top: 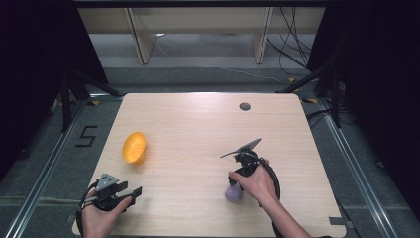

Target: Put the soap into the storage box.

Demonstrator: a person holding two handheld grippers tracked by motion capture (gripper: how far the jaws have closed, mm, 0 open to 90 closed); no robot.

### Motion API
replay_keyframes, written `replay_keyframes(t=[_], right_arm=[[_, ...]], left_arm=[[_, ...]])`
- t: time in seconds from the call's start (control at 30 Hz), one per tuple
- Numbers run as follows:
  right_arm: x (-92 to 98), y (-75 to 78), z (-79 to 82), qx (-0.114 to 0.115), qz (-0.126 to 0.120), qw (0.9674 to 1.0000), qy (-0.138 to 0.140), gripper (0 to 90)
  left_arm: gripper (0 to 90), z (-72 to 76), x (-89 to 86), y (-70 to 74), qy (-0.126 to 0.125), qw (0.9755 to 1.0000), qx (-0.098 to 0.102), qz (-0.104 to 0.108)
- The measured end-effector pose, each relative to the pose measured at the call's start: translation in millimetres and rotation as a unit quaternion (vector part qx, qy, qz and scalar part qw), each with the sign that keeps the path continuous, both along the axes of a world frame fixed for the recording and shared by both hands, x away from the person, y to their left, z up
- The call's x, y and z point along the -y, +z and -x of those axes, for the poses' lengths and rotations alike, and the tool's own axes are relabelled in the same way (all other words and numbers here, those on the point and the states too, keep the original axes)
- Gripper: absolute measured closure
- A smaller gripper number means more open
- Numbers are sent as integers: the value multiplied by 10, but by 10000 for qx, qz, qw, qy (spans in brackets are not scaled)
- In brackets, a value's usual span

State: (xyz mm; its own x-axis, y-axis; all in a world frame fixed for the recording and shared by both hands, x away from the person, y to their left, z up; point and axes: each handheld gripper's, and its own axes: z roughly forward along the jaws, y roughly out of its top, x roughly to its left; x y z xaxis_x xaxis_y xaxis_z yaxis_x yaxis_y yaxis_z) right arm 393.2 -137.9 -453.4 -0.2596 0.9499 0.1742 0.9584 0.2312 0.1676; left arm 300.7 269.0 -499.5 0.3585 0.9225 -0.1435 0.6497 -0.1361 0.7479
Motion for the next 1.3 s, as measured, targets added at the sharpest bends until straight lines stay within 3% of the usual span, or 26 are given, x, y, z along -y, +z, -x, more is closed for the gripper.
replay_keyframes(t=[0.07, 0.13, 0.17, 0.2, 0.23, 0.27, 0.3, 0.37, 0.4, 0.5, 0.53, 0.57, 0.6, 0.63, 0.67, 0.77, 0.83, 0.93, 0.97, 1.0, 1.07, 1.1, 1.23, 1.27, 1.3], right_arm=[[-6, -15, -2, 11, 58, 10000, -29, 389], [11, -28, -11, 36, 36, 10000, -24, 385], [30, -41, -27, 133, 21, 9998, 151, 380], [48, -59, -39, 215, 10, 9994, 275, 375], [1, -35, -23, -51, 98, 9999, -118, 361], [2, -39, -31, -44, 73, 9999, -85, 358], [-23, -46, -33, -73, 55, 9997, -227, 353], [-26, -57, -38, -11, 90, 9997, -214, 350], [-11, -50, -56, -86, 160, 9998, -53, 342], [-43, -82, -77, -151, 168, 9996, -146, 311], [-37, -89, -87, -149, 214, 9996, -63, 311], [-51, -87, -88, -174, 196, 9995, -170, 309], [-68, -92, -96, -260, 168, 9993, -216, 310], [-56, -103, -108, -277, 121, 9995, -90, 312], [-81, -104, -106, -356, 136, 9991, -196, 315], [-92, -131, -120, -429, 163, 9989, -32, 366], [-77, -155, -126, -324, 266, 9989, 190, 422], [-89, -133, -128, -446, 290, 9978, 393, 456], [-96, -137, -128, -504, 368, 9963, 598, 478], [-96, -137, -128, -504, 368, 9963, 598, 478], [-99, -155, -125, -424, 481, 9942, 861, 490], [-78, -177, -133, -277, 561, 9889, 1347, 501], [-83, -173, -97, -249, 761, 9788, 1884, 503], [-83, -173, -97, -249, 761, 9788, 1884, 503], [-78, -167, -90, -240, 739, 9720, 2216, 503]], left_arm=[[371, 7, -5, 11, 7, 10000, -13, -63], [371, 4, 10, 2, 79, 10000, 28, 16], [371, 9, -7, 10, 10, 10000, -33, -84], [371, 1, -2, -1, 4, 10000, -17, -8], [371, 0, -2, -4, -5, 10000, -12, -22], [371, -1, -3, -1, -13, 10000, -8, -30], [371, -1, -3, -1, -13, 10000, -8, -30], [371, 5, -1, 8, 24, 10000, 10, -59], [371, 6, -5, 9, 14, 10000, 5, -72], [372, 7, 13, 0, 97, 9999, 47, 36], [372, 5, 3, 4, 58, 10000, 48, -28], [372, 6, 3, 6, 59, 10000, 52, -31], [372, 7, 18, 0, 129, 9999, 74, 58], [372, 6, 13, 0, 113, 9999, 69, 36], [372, 6, 18, -2, 125, 9999, 75, 66], [372, 7, 10, -2, 112, 9999, 72, 40], [371, 9, 9, 0, 124, 9999, 82, 49], [372, 6, 7, -3, 112, 9999, 79, 42], [372, 4, 13, -8, 106, 9999, 90, 67], [372, 4, 13, -8, 106, 9999, 90, 67], [372, 7, 9, -4, 93, 9999, 84, 32], [371, 8, 9, -3, 92, 9999, 90, 31], [372, 7, 9, -6, 104, 9999, 97, 41], [372, 6, 7, -7, 93, 9999, 95, 32], [372, 6, 9, -6, 100, 9999, 102, 38]])
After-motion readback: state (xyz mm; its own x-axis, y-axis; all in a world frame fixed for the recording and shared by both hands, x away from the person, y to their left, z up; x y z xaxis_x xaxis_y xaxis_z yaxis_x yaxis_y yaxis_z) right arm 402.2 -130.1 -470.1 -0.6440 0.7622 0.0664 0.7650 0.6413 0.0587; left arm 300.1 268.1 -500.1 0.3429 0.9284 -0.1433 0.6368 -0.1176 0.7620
